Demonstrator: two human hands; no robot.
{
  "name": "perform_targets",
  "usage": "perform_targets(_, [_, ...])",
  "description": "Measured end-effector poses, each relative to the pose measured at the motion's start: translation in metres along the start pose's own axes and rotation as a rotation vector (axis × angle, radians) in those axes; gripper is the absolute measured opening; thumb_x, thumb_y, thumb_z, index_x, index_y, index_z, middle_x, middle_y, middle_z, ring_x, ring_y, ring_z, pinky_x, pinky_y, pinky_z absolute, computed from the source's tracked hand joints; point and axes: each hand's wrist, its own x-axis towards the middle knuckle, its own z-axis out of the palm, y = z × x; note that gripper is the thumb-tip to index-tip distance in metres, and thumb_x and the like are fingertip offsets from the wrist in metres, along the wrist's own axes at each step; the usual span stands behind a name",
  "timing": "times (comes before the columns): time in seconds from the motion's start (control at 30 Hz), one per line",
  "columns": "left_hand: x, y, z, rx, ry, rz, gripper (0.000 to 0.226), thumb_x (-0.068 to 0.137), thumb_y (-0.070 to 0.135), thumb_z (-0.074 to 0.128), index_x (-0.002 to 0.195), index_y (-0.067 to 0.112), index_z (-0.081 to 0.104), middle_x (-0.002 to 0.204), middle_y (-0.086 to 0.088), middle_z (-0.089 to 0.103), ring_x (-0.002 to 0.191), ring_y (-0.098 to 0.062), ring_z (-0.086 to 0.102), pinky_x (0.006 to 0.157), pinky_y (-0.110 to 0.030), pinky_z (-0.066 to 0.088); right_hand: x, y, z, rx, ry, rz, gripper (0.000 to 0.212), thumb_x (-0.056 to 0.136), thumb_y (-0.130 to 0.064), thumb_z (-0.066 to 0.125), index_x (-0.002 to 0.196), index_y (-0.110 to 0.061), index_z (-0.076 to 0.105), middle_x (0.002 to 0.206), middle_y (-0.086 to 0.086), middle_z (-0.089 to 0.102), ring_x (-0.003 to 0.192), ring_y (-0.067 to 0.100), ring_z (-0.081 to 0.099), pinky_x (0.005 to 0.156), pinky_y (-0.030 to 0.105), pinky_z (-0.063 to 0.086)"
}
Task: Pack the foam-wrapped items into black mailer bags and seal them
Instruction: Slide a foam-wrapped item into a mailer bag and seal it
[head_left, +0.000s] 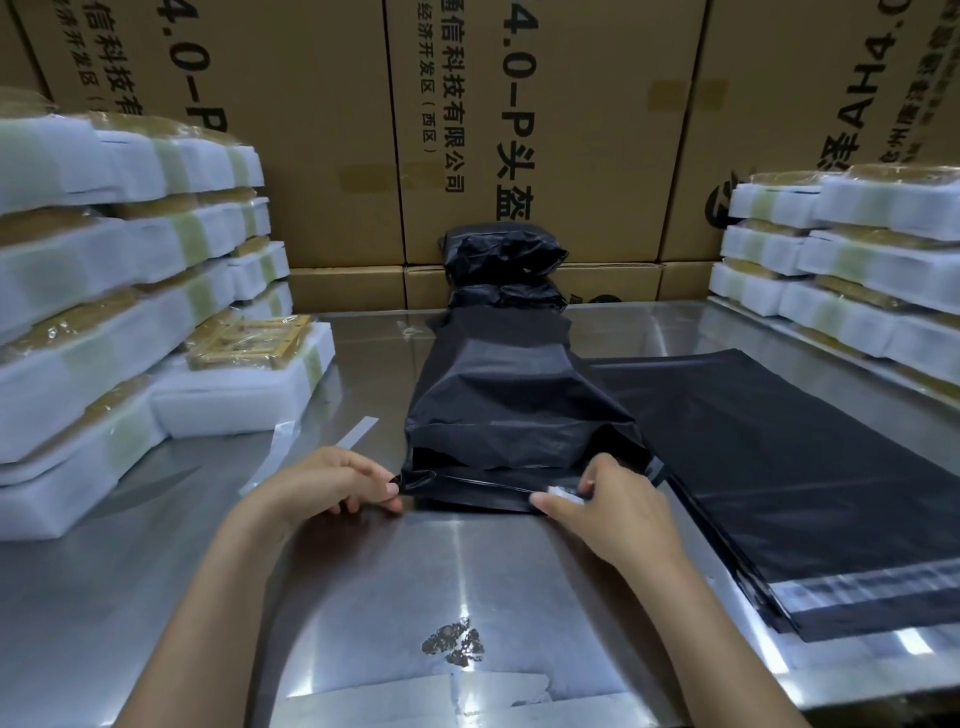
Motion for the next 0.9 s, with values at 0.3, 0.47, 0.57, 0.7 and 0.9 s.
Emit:
perform_targets(0.3, [0.001,-0.001,-0.001,0.022,-0.008,-0.007,0.015,0.084,0.024,0.068,0.073,0.024,0.078,0.070,0.014,0.069,0.062,-0.008,0.044,0.058,-0.020,0.033,0.003,0.014,-0.010,0.520,0.156,0.170,0.045,0.090,-0.037,0.058,0.054,-0.013,0.044,0.050,-0.010,0.043,0.054,0.015,0.041,0.054,0.029,0.031])
perform_targets(0.47, [0.004,-0.003,-0.001,0.020,-0.002,-0.007,0.016,0.084,0.023,0.068,0.072,0.026,0.078,0.069,0.014,0.069,0.058,-0.004,0.044,0.056,-0.017,0.033,0.002,0.030,-0.030,1.659,0.448,0.494,0.017,0.097,-0.017,0.047,0.082,-0.017,0.055,0.083,-0.001,0.069,0.077,0.010,0.067,0.073,0.023,0.050])
perform_targets(0.57, [0.003,-0.003,0.001,0.005,0.009,-0.008,0.015,0.084,0.022,0.068,0.073,0.025,0.078,0.071,0.013,0.070,0.060,-0.005,0.045,0.056,-0.018,0.033,-0.004,0.043,-0.040,1.835,0.762,0.563,0.024,0.094,-0.017,0.044,0.070,-0.019,0.041,0.060,-0.003,0.047,0.044,0.006,0.045,0.046,0.019,0.037])
perform_targets(0.7, [0.006,-0.004,0.001,0.026,0.047,-0.020,0.017,0.086,0.020,0.066,0.074,0.023,0.078,0.064,0.015,0.066,0.061,-0.007,0.047,0.055,-0.017,0.035,-0.016,0.048,-0.044,1.889,0.804,0.544,0.030,0.088,-0.016,0.042,0.064,-0.022,0.027,0.052,-0.007,0.024,0.042,0.010,0.015,0.039,0.024,0.011])
perform_targets(0.9, [0.010,0.005,0.013,0.027,0.420,0.043,0.037,0.086,-0.001,0.052,0.117,0.017,0.062,0.105,0.003,0.066,0.071,-0.005,0.055,0.060,-0.020,0.047,-0.014,0.019,-0.037,1.894,0.284,0.390,0.042,0.099,-0.032,0.044,0.060,-0.024,0.030,0.044,-0.008,0.024,0.034,0.006,0.017,0.033,0.018,0.014])
